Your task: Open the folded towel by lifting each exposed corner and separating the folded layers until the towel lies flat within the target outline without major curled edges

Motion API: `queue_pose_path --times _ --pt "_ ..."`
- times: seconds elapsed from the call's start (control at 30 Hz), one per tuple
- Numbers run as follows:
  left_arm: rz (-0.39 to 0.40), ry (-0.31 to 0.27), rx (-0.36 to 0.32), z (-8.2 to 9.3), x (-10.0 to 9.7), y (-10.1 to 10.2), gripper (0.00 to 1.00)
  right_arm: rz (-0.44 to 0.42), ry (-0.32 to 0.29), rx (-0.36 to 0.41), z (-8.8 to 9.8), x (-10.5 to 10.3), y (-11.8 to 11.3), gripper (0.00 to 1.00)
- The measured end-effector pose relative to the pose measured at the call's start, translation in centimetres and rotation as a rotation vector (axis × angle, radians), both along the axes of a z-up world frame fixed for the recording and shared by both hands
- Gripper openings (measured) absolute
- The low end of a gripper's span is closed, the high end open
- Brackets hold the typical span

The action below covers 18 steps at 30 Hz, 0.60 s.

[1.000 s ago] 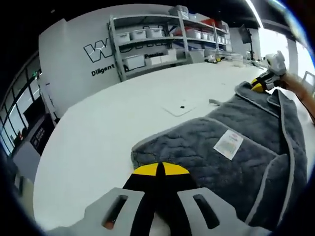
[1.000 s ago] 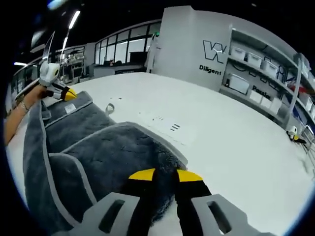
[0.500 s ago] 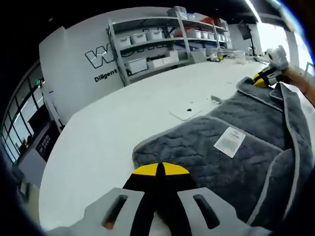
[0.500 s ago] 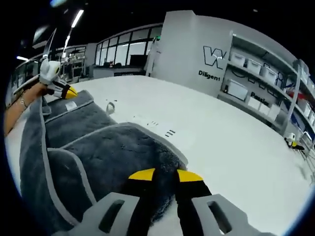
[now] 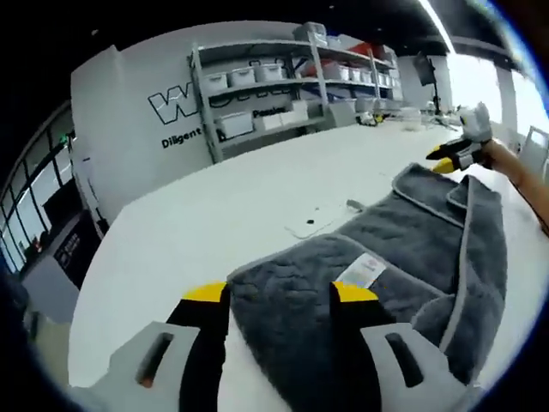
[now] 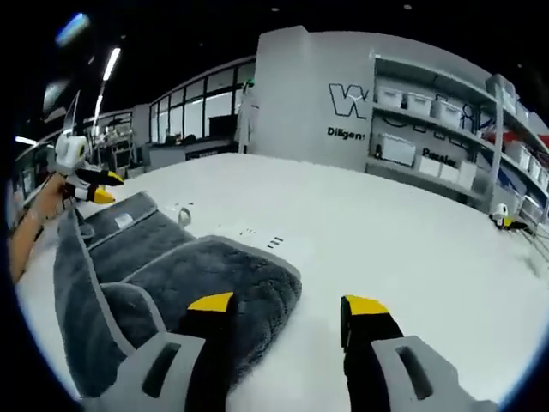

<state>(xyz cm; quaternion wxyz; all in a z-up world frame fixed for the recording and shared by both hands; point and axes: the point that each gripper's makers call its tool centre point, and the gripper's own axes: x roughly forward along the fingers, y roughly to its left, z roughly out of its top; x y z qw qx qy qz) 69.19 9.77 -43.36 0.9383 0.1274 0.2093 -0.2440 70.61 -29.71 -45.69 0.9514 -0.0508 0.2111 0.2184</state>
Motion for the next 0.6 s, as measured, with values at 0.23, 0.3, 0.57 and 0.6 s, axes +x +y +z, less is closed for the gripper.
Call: queue_pose_path --times 0.23,0.3,0.57,0.6 --pt "-0.023 0.014 -0.136 2.6 -2.3 -1.0 0.84 0.017 0.002 0.027 2.6 -1.8 0.5 0.78" --pt "-0.029 0.007 -0.116 2.9 -2.9 -1.1 0.91 0.048 0.014 0.009 2.8 -2.7 1.2 0.87" --pt "0.008 0.036 0.0 2.5 -6.6 0.9 0.99 0.119 0.049 -0.07 3.2 -7.3 2.4 0.99" --pt "0.012 0.036 0.006 2.5 -6.9 1.2 0.99 0.125 0.048 -0.076 3.3 -7.7 2.4 0.99"
